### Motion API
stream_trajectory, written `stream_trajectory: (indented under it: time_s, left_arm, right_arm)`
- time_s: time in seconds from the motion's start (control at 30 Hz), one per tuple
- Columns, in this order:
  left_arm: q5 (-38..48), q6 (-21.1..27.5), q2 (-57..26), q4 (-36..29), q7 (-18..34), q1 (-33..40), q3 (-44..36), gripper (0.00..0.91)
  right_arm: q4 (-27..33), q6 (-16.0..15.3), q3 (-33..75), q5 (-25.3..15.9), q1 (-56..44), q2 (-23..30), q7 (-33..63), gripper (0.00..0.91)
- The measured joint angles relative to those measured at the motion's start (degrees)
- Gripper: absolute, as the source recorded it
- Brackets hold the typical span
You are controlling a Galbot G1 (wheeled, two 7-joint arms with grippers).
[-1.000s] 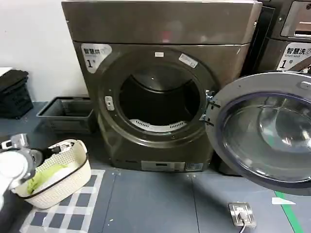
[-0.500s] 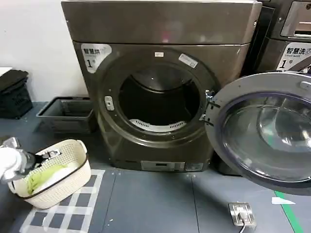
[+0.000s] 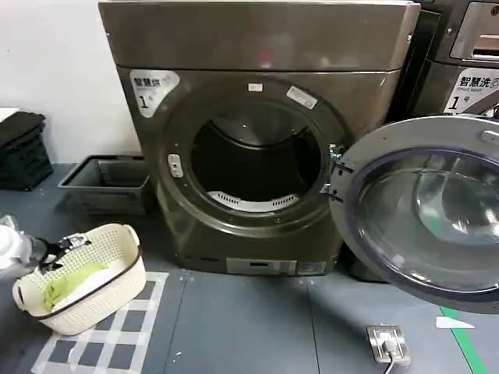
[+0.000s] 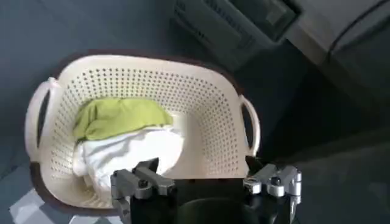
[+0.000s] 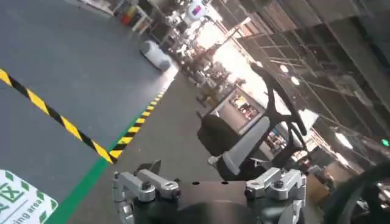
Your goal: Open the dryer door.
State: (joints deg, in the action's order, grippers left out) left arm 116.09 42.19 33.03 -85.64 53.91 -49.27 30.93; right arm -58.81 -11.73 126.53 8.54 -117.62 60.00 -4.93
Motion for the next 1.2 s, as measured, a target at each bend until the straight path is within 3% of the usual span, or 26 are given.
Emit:
stream_trajectory:
  time_s: [0.27,0.6,1.2]
  left_arm:
    - [0.9,0.0,-0.3,5.4,0.4,2.6,-0.2,0.907]
    - [1.1,0.0,-2.1,9.5,0.0,-0.4,2.0,0.907]
    - [2.1,0.0,-3.9,5.8,0.9,-4.8,3.6,0.907]
  right_arm:
    - [0.9,0.8,0.5,2.3,-0.3,-0.1,-0.1,0.907]
    - [1.6,1.6,0.5,2.5,0.0,-0.4,-0.6,0.907]
    - [1.2,1.9,0.4,2.4,0.2,-0.6,-1.4,0.907]
